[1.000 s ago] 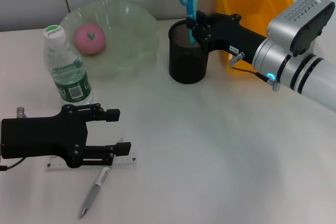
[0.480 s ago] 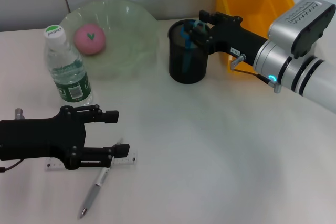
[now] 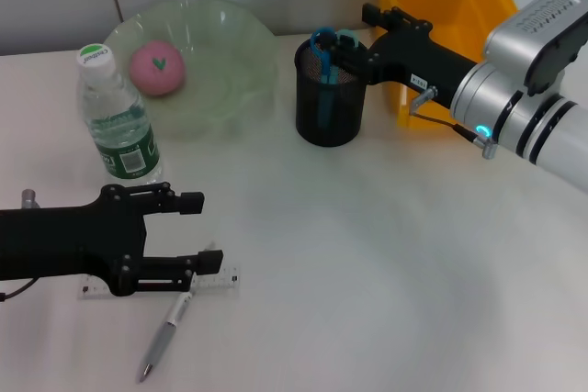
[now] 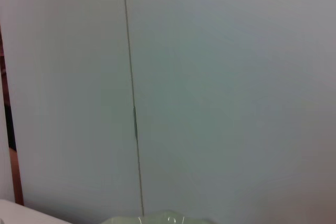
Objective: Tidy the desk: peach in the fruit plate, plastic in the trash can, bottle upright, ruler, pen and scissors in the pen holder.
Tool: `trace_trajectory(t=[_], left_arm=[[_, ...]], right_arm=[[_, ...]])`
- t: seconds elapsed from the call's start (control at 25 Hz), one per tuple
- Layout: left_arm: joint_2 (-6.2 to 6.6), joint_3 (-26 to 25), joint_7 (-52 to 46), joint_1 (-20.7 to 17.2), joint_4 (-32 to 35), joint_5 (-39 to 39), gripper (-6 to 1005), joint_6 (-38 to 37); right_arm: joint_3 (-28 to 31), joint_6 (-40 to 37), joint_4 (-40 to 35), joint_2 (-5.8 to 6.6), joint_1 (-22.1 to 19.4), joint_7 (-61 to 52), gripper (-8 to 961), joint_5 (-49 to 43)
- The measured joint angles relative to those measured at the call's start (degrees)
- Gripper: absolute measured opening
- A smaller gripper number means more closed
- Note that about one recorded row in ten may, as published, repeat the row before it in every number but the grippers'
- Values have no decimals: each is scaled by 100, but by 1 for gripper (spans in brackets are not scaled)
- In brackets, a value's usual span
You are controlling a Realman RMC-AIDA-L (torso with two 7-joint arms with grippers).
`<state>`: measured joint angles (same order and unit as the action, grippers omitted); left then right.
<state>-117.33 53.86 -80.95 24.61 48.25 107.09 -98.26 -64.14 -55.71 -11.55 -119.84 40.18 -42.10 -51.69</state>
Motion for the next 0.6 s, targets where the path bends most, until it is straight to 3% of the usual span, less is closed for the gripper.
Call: trace_trajectory(t=[0.2, 0.4, 0.6], left_arm=[[0, -14, 9, 0, 0, 4, 794, 2], [3, -60, 9, 0, -20, 5, 794, 19], [16, -103, 2, -3, -44, 6, 794, 24]], right_arm=[[4, -381, -31, 27, -57, -202, 766, 7], [-64, -1333, -773, 111, -588, -1364, 776, -326], [-29, -2513, -2101, 407, -1128, -3280, 776, -1952]])
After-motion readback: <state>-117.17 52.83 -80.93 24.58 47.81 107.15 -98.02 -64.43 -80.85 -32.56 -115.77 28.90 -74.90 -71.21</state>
